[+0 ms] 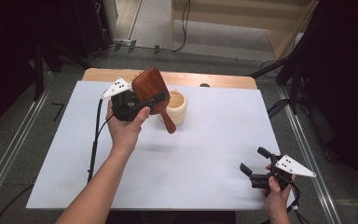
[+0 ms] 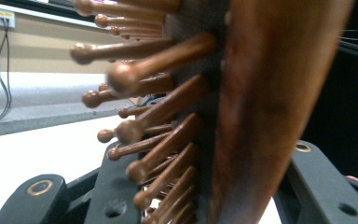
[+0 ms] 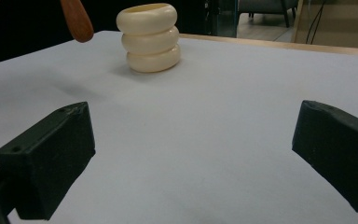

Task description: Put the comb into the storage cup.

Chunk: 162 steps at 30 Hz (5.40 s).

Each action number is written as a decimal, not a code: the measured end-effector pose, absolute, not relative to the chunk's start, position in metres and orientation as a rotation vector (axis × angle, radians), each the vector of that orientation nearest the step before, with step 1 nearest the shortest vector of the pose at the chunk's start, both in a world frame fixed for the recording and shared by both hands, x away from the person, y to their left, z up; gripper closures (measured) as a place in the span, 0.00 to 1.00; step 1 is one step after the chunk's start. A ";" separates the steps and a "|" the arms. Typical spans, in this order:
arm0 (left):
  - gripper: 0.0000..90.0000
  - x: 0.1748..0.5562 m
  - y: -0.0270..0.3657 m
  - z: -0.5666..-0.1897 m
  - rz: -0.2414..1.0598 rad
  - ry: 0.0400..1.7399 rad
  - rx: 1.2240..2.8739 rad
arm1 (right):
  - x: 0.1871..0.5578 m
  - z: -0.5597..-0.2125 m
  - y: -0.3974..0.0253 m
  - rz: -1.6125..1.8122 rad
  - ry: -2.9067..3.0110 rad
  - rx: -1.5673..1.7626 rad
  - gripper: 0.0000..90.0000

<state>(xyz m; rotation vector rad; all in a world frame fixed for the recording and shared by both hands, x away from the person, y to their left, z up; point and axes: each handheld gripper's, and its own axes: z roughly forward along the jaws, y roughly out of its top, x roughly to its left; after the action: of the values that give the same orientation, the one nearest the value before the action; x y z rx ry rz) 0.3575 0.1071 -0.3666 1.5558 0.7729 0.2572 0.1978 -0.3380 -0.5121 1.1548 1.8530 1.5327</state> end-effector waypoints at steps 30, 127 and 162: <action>0.65 0.380 0.096 -0.341 0.308 0.748 1.556 | 0.198 -0.514 -0.340 1.562 1.846 1.153 0.00; 0.64 0.447 0.070 -0.416 0.358 0.923 1.529 | 0.199 -0.515 -0.338 1.590 1.861 1.114 0.00; 0.62 0.451 0.068 -0.443 0.303 0.995 1.488 | 0.200 -0.515 -0.338 1.584 1.864 1.111 0.00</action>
<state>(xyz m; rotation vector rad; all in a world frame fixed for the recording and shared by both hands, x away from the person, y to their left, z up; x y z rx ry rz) 0.4512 0.0683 -0.4429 1.4881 0.9946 0.3030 0.1996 -0.3375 -0.5154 1.1111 1.8642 1.5844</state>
